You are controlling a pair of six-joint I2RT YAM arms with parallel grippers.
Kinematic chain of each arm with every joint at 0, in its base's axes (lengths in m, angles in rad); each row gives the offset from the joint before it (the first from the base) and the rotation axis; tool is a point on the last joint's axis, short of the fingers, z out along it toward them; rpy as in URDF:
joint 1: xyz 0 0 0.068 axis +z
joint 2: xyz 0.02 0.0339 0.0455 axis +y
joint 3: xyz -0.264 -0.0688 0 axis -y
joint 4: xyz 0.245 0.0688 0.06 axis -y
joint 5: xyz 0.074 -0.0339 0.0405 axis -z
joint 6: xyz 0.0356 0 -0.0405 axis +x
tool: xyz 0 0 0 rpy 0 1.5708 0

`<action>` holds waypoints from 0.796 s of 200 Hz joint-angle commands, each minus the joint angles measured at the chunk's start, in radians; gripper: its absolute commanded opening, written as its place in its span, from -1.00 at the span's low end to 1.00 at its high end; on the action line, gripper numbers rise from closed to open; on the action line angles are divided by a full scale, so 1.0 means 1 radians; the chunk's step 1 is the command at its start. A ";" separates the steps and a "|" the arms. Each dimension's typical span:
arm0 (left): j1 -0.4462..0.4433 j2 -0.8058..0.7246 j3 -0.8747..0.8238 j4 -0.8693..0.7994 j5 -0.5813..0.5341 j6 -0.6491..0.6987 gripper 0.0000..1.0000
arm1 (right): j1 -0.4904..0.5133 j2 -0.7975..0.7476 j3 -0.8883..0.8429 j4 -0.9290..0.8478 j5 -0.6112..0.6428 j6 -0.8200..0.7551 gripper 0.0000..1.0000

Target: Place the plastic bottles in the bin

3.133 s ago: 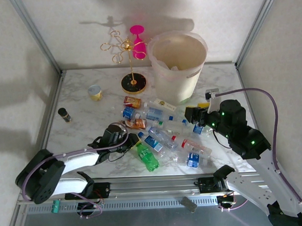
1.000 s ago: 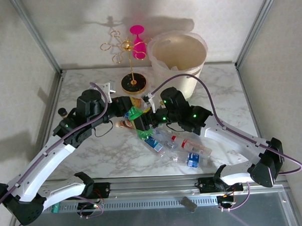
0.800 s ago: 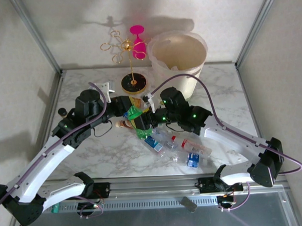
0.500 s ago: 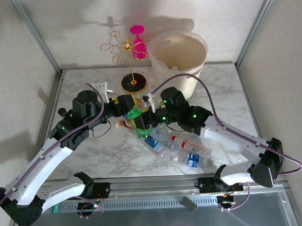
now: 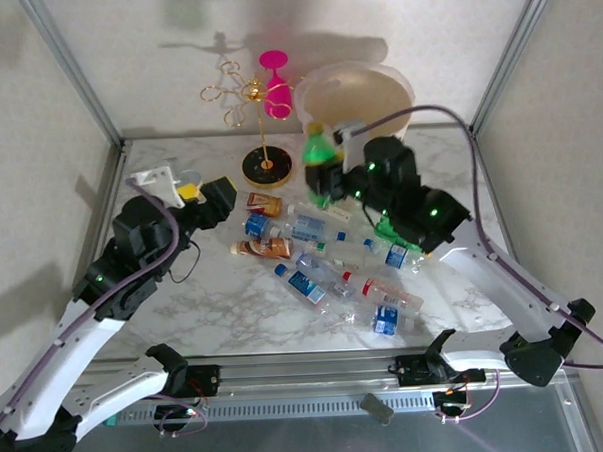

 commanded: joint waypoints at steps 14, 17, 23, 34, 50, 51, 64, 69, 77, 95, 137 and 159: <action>0.001 0.053 -0.094 -0.006 -0.012 0.043 0.71 | -0.164 0.154 0.246 -0.043 0.086 -0.085 -0.15; 0.001 0.054 -0.102 0.000 -0.007 0.045 0.71 | -0.182 0.175 0.270 -0.048 0.073 -0.086 -0.15; 0.002 0.051 -0.118 0.012 -0.001 0.047 0.70 | -0.214 0.213 0.313 -0.062 0.054 -0.086 -0.15; 0.001 0.051 -0.143 0.028 -0.001 0.048 0.69 | -0.262 0.280 0.395 -0.084 0.041 -0.092 -0.16; 0.000 0.058 -0.167 0.043 0.002 0.052 0.68 | -0.321 0.398 0.540 -0.155 -0.008 -0.091 -0.17; 0.000 0.058 -0.168 0.044 0.002 0.052 0.68 | -0.324 0.409 0.549 -0.159 -0.010 -0.090 -0.17; 0.000 0.066 -0.185 0.054 0.012 0.051 0.68 | -0.357 0.497 0.627 -0.191 -0.037 -0.084 -0.17; -0.001 0.068 -0.191 0.057 0.016 0.051 0.67 | -0.367 0.521 0.640 -0.190 -0.053 -0.076 -0.17; -0.001 0.066 -0.203 0.065 0.018 0.047 0.67 | -0.377 0.548 0.634 -0.174 -0.069 -0.071 -0.17; -0.003 0.065 -0.230 0.082 0.025 0.044 0.68 | -0.395 0.614 0.644 -0.164 -0.082 -0.069 -0.16; -0.006 0.062 -0.263 0.100 0.018 0.043 0.68 | -0.423 0.795 0.768 -0.246 -0.115 -0.071 -0.13; -0.006 0.055 -0.276 0.113 0.018 0.044 0.68 | -0.428 0.845 0.792 -0.260 -0.120 -0.081 -0.13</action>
